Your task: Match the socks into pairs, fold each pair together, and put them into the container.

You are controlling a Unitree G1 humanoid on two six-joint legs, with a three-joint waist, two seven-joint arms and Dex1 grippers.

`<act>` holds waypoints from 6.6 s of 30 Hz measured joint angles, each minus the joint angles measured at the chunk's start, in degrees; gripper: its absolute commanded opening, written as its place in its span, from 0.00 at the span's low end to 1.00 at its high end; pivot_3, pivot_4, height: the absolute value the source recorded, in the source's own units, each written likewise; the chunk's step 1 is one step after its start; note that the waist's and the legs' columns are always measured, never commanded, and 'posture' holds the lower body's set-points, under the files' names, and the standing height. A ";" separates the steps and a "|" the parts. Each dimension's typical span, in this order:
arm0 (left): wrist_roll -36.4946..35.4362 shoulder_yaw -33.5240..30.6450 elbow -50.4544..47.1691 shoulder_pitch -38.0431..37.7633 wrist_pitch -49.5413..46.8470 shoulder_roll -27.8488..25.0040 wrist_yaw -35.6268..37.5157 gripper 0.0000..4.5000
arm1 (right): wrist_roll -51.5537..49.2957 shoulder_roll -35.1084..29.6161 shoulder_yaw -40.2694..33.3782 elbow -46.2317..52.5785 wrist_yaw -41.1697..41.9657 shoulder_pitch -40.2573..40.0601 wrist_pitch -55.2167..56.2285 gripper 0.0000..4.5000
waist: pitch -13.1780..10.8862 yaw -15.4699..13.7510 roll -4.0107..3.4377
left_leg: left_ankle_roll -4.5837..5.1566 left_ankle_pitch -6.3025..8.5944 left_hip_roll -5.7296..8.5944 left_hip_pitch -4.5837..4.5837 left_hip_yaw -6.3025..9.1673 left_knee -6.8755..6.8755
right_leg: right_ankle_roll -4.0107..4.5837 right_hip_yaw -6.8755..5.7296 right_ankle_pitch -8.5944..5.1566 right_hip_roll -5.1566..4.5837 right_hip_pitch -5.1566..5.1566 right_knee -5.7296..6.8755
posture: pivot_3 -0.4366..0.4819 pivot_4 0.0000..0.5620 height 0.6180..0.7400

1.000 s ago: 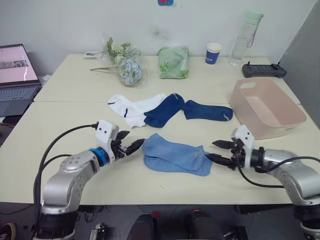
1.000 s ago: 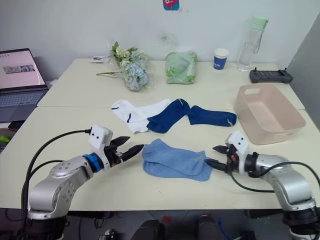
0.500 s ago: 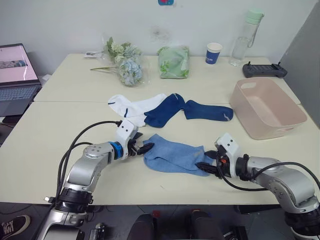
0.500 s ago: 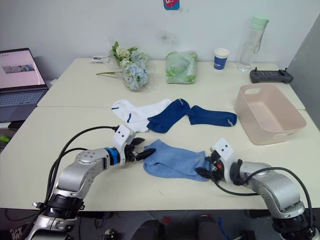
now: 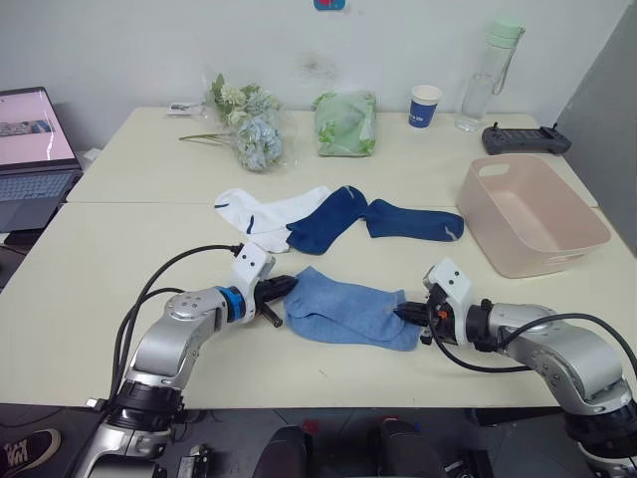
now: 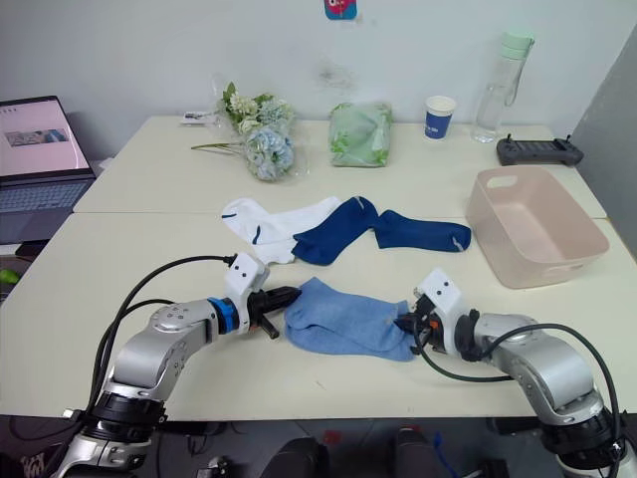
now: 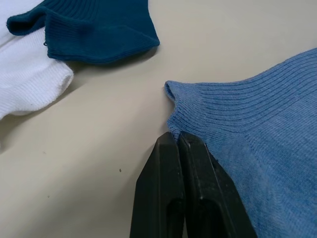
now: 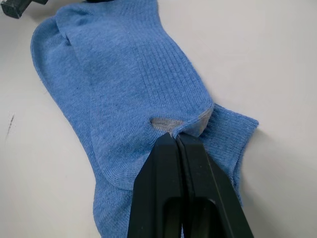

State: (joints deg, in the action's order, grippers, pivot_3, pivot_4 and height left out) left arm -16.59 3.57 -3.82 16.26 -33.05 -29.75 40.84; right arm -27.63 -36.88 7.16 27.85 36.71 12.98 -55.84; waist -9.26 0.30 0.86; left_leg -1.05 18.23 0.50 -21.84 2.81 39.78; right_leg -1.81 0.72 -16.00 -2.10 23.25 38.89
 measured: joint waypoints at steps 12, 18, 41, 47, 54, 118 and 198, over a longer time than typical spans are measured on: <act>-6.29 -6.37 -3.85 -1.97 -3.73 -0.12 -0.10 0.01 | -2.78 -0.73 -1.56 1.15 1.68 1.94 -0.31 0.00 | 0.00 0.00 0.00 | 0.00 0.00 -0.01 -0.01 0.01 0.00 | 0.00 -0.01 0.00 0.00 0.00 -0.01 | 0.48 0.27 1.00; -9.04 -7.92 -5.15 -2.27 -4.72 -0.48 0.66 0.01 | -2.95 -0.58 -1.60 1.06 1.48 2.03 -0.75 0.00 | 0.00 0.00 0.00 | 0.00 0.00 -0.01 -0.01 0.01 0.00 | 0.00 0.00 0.00 0.00 0.00 0.00 | 0.48 0.27 1.00; -25.98 -8.02 -29.84 -15.20 -22.98 2.41 -7.80 0.01 | 3.08 2.45 1.91 -18.67 3.85 19.57 6.18 0.00 | 0.00 0.43 0.00 | -0.01 0.00 -0.05 0.01 0.01 -0.03 | 0.01 0.00 0.00 0.00 0.00 0.03 | 0.48 0.27 1.00; -28.78 -5.45 -31.73 -16.22 -25.24 5.37 -11.43 0.01 | 9.04 9.29 8.84 -28.78 5.85 25.58 13.01 0.00 | 0.00 0.92 0.00 | -0.03 -0.01 -0.05 0.01 0.00 -0.04 | 0.01 0.01 0.01 0.00 0.02 0.03 | 0.48 0.27 1.00; -30.34 -5.07 -32.07 -17.72 -23.91 2.90 -9.54 0.28 | 12.35 12.34 9.73 -32.73 7.45 26.38 19.25 0.36 | 0.00 1.07 0.00 | -0.05 -0.02 -0.04 0.01 -0.01 -0.04 | 0.01 0.02 0.01 -0.01 0.02 0.01 | 0.48 0.27 1.00; -9.82 -8.55 -21.60 -9.70 -13.71 10.70 -11.97 0.09 | 25.80 -3.32 12.52 -34.97 35.36 17.90 68.02 0.15 | -0.04 1.15 0.04 | -0.23 -0.13 -0.05 0.05 0.01 0.05 | 0.00 0.00 0.00 -0.03 -0.03 0.05 | 0.48 0.27 1.00; 6.62 -3.77 3.56 -1.98 14.90 18.49 -19.97 0.14 | 15.57 0.43 6.93 -40.47 14.41 22.62 25.15 0.36 | -0.03 -0.10 0.04 | -0.15 -0.09 0.00 -0.03 -0.06 0.05 | 0.00 0.03 0.01 -0.03 0.03 0.03 | 0.48 0.27 1.00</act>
State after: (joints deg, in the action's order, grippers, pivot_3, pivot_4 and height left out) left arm -9.97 -0.21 -0.26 14.28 -18.15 -11.26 20.87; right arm -12.05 -36.45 14.09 -12.62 51.11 35.60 -30.70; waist -9.29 0.20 0.90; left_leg -1.20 18.14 0.50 -21.87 2.74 39.83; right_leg -1.81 0.75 -15.99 -2.13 23.29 38.92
